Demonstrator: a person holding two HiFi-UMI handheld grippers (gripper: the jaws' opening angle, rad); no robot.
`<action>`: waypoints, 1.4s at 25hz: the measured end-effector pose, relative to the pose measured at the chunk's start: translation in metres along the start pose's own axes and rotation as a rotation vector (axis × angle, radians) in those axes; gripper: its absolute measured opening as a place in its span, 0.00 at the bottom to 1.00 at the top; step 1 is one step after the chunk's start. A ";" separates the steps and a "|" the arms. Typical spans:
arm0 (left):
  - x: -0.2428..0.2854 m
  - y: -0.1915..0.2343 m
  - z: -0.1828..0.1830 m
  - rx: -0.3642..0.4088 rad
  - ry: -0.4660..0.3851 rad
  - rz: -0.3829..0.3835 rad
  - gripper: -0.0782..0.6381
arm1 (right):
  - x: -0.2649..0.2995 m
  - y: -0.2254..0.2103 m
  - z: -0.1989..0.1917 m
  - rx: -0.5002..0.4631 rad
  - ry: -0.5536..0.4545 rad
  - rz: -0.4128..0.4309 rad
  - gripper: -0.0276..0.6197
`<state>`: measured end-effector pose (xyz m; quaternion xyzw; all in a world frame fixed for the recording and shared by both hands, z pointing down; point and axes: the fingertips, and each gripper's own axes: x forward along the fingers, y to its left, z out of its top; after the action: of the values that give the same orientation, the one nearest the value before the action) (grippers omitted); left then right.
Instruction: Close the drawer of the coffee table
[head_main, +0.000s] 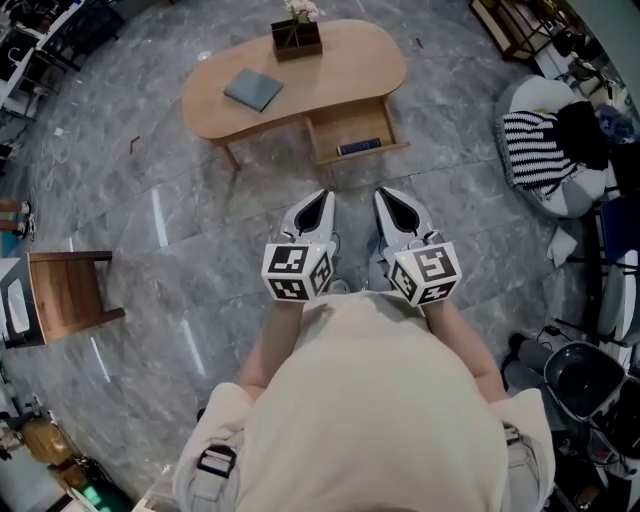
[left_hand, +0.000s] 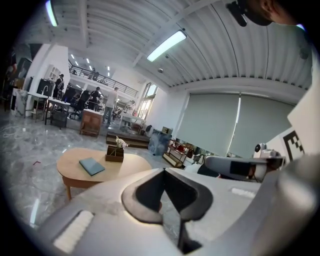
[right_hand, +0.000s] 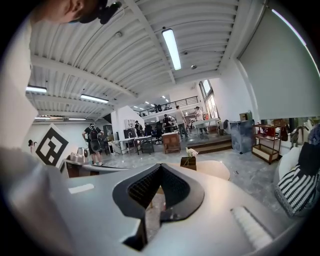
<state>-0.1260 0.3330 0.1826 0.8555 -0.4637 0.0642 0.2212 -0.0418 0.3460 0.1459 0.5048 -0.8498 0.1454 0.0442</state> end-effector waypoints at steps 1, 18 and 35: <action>0.008 0.001 0.003 0.005 0.000 0.003 0.11 | 0.005 -0.008 0.004 -0.005 -0.004 -0.002 0.04; 0.138 0.033 0.063 -0.060 -0.059 0.177 0.11 | 0.104 -0.153 0.060 -0.027 0.025 0.100 0.04; 0.213 0.072 0.044 -0.213 -0.075 0.400 0.11 | 0.176 -0.256 0.050 -0.046 0.127 0.241 0.04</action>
<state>-0.0699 0.1165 0.2334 0.7201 -0.6361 0.0255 0.2759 0.0988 0.0677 0.1887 0.3878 -0.9028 0.1618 0.0916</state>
